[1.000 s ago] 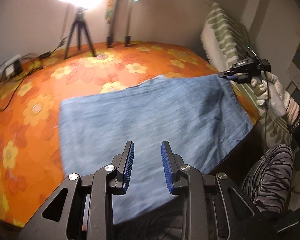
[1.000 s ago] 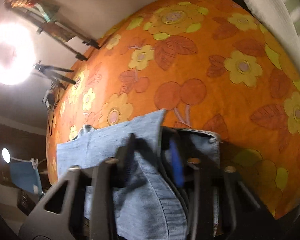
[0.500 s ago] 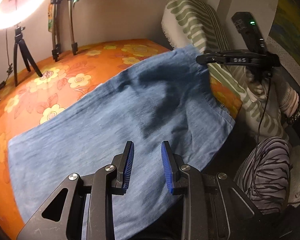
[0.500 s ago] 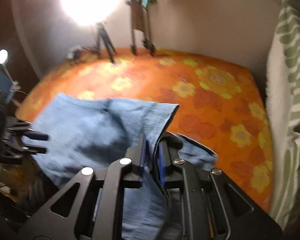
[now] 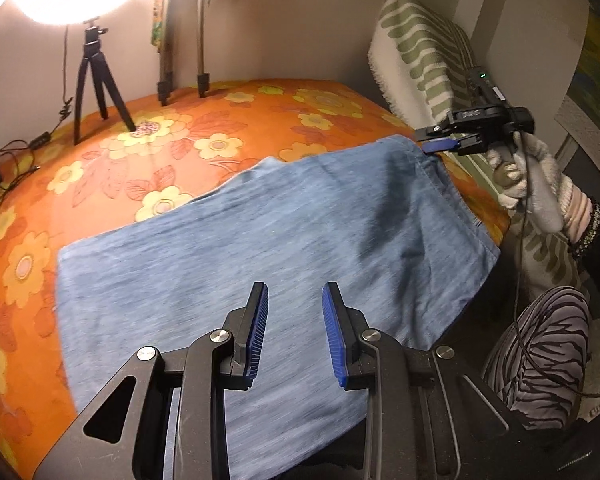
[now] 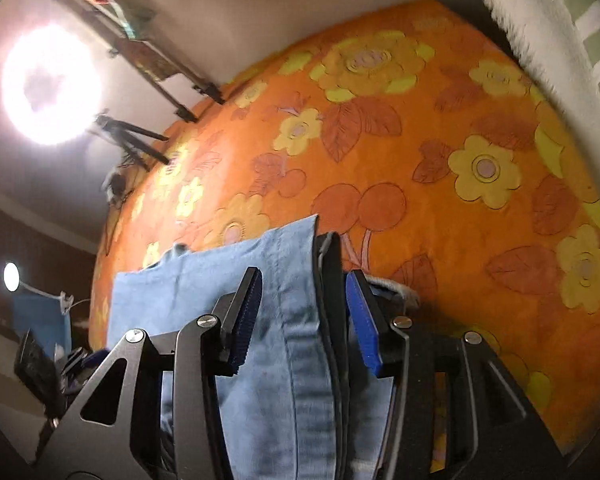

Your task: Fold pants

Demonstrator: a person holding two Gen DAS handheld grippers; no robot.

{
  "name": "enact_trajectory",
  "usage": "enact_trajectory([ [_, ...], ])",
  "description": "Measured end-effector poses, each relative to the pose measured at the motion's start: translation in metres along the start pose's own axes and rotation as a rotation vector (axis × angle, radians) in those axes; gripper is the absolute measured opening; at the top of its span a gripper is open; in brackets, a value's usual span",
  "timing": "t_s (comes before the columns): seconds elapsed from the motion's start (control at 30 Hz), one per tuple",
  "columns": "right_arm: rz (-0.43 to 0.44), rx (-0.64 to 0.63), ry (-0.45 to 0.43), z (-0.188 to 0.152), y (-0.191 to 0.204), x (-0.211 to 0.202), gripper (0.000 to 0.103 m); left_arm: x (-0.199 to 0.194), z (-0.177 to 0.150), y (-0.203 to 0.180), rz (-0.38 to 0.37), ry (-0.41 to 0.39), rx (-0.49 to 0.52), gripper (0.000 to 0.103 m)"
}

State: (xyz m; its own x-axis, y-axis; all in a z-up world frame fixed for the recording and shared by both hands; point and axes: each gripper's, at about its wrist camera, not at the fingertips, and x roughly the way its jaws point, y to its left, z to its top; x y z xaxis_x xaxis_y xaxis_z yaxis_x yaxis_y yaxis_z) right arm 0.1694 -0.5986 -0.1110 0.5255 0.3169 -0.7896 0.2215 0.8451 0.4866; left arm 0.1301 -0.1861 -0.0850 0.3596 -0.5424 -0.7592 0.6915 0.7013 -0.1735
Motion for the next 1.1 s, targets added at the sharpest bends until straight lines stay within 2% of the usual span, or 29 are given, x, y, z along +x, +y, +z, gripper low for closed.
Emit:
enact_trajectory([
  [0.07, -0.019, -0.017, 0.014, 0.002, 0.006, 0.014, 0.046, -0.005, -0.001, 0.005, 0.011, -0.009, -0.010, 0.026],
  [0.1, -0.036, -0.039, 0.014, 0.001, 0.011, 0.018, 0.038, -0.009, -0.002, 0.009, 0.017, -0.015, -0.020, 0.026],
  [0.17, -0.148, -0.131, 0.022, -0.004, 0.026, 0.027, 0.025, -0.019, -0.005, 0.019, 0.036, -0.029, -0.047, 0.026],
  [0.2, -0.211, -0.165, 0.029, -0.006, 0.031, 0.030, 0.025, -0.025, -0.008, 0.026, 0.047, -0.034, -0.064, 0.026],
  [0.27, -0.272, -0.191, 0.016, -0.007, 0.037, 0.027, 0.025, -0.036, -0.015, 0.040, 0.073, -0.039, -0.100, 0.026],
  [0.33, -0.368, -0.219, -0.039, -0.006, 0.048, 0.016, 0.025, -0.048, -0.025, 0.055, 0.105, -0.046, -0.140, 0.026],
  [0.37, -0.369, -0.220, -0.062, -0.007, 0.052, 0.010, 0.025, -0.054, -0.033, 0.062, 0.123, -0.049, -0.161, 0.026],
  [0.5, -0.292, -0.262, -0.099, -0.012, 0.084, -0.010, 0.025, -0.068, -0.066, 0.088, 0.187, -0.042, -0.249, 0.026],
  [0.6, -0.225, -0.318, -0.087, -0.019, 0.122, -0.013, 0.026, -0.072, -0.091, 0.104, 0.198, -0.033, -0.320, 0.026],
  [0.63, -0.191, -0.338, -0.074, -0.022, 0.140, -0.010, 0.027, -0.072, -0.098, 0.107, 0.193, -0.029, -0.340, 0.026],
  [0.7, -0.149, -0.367, -0.055, -0.025, 0.165, -0.006, 0.038, -0.070, -0.108, 0.109, 0.182, -0.025, -0.358, 0.026],
  [0.73, -0.121, -0.389, -0.042, -0.027, 0.183, -0.003, 0.039, -0.069, -0.111, 0.109, 0.180, -0.025, -0.363, 0.026],
  [0.87, -0.055, -0.456, -0.002, -0.038, 0.240, 0.015, 0.042, -0.065, -0.122, 0.113, 0.140, -0.042, -0.413, 0.026],
  [1.07, -0.010, -0.538, 0.066, -0.059, 0.322, 0.053, 0.048, -0.060, -0.132, 0.122, 0.053, -0.070, -0.509, 0.027],
  [1.1, -0.006, -0.554, 0.083, -0.064, 0.337, 0.064, 0.048, -0.059, -0.134, 0.123, 0.044, -0.073, -0.522, 0.032],
])
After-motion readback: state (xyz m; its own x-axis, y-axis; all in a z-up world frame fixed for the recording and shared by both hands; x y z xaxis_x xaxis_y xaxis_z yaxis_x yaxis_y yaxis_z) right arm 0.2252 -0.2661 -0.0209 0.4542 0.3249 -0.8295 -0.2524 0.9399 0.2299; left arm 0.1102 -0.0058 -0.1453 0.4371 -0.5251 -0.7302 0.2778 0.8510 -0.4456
